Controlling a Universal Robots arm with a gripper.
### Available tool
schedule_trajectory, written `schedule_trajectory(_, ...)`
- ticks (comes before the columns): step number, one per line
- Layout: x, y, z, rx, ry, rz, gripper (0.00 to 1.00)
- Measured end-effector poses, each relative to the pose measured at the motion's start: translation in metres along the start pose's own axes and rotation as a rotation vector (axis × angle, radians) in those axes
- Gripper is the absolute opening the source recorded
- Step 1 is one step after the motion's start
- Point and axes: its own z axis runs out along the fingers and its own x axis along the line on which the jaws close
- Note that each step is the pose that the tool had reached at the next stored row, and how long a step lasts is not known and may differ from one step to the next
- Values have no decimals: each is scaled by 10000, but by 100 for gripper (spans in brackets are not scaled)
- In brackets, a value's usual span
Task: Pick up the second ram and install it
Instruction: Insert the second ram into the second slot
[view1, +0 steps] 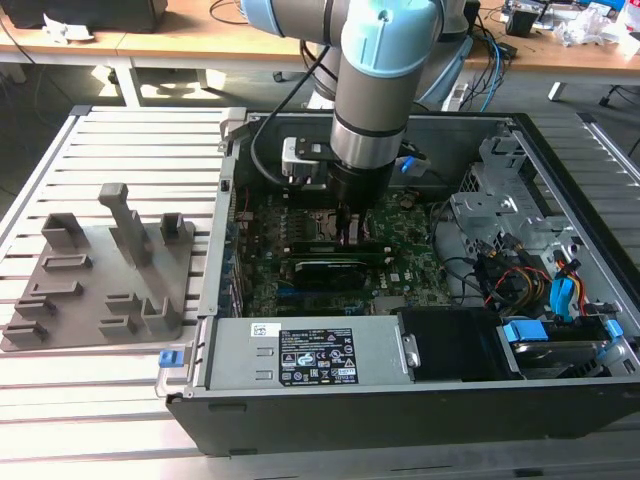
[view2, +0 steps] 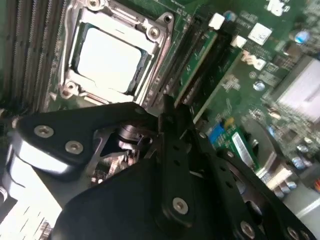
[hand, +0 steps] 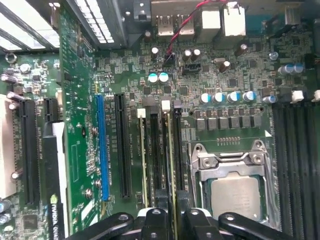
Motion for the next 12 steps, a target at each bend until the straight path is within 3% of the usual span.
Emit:
schedule_trajectory(1, -9, 6, -109, 5, 0, 0, 22)
schedule_trajectory(3, -56, 13, -212, 7, 43, 0, 22)
schedule_trajectory(4, -114, 19, -263, 13, 113, 3, 20)
schedule_trajectory(5, -166, 23, -275, 14, 146, 5, 11)
schedule_trajectory(12, -169, 23, -275, 14, 148, 4, 11)
